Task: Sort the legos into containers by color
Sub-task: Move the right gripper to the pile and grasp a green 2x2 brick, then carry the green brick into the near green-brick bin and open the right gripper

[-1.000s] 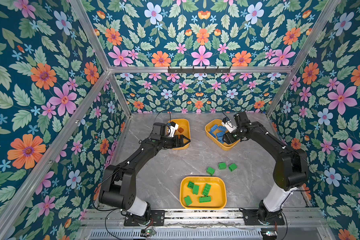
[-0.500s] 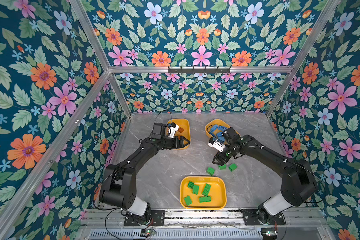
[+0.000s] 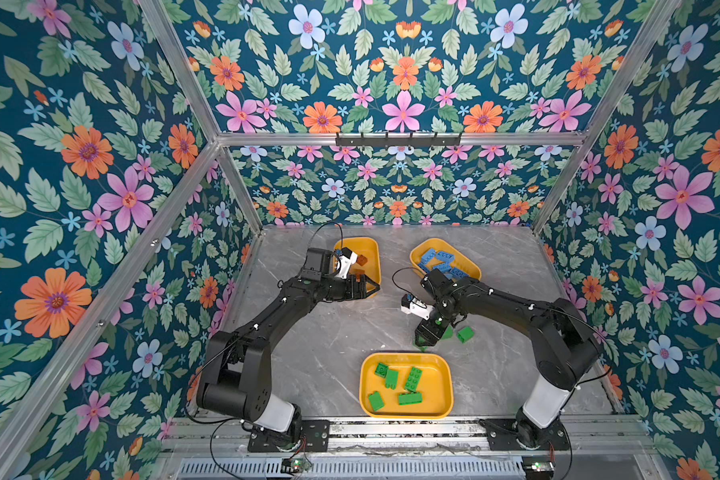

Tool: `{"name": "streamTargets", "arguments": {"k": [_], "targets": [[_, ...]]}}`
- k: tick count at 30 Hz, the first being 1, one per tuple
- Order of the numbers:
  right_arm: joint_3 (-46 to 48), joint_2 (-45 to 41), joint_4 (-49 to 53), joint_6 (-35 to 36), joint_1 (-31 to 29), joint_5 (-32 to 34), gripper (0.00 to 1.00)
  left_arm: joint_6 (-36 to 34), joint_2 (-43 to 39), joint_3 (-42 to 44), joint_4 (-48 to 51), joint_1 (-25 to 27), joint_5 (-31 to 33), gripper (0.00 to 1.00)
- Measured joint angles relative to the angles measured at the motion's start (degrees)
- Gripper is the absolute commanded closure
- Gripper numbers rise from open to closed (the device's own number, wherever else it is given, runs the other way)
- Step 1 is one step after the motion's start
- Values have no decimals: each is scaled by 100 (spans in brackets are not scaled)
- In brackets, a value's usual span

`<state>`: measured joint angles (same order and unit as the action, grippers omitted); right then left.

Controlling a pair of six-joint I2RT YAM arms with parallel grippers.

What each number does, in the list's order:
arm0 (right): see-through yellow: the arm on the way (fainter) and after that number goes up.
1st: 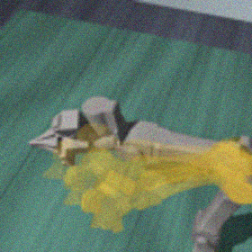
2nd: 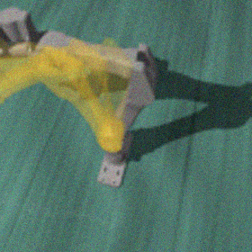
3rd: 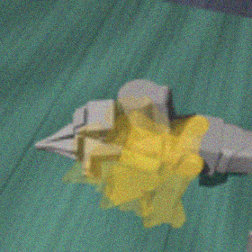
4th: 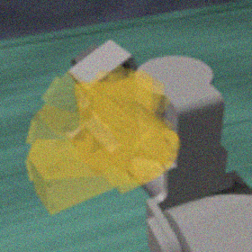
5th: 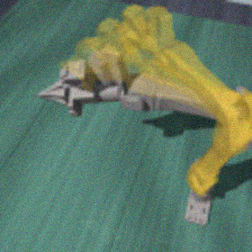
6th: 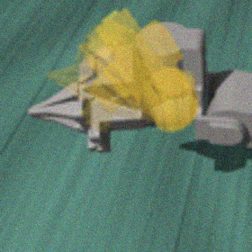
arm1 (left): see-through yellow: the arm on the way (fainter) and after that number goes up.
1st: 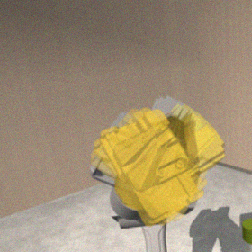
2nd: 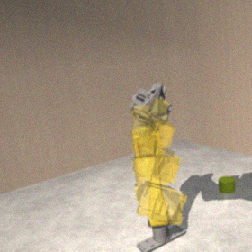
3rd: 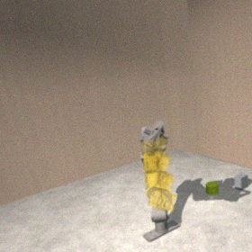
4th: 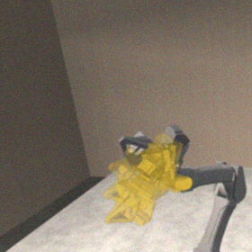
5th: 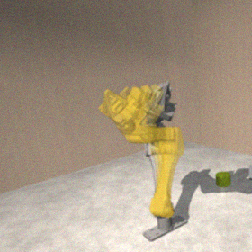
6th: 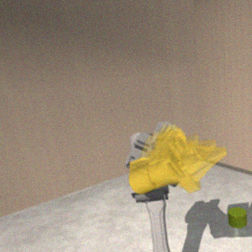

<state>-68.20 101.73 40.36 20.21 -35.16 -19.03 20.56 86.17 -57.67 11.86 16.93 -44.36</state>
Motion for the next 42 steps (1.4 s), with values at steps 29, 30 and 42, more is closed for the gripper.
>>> {"name": "streamTargets", "arguments": {"k": [29,30,42], "targets": [[-369,284,136,350,-199,1091,73,-120,13,9,153,-68,46,8],[-422,166,140,343,-170,1084,73,-120,13,2,155,-68,44,8],[-938,-905,385,247,649,1207,73,55,13,-44,-83,-63,-76,8]]}}
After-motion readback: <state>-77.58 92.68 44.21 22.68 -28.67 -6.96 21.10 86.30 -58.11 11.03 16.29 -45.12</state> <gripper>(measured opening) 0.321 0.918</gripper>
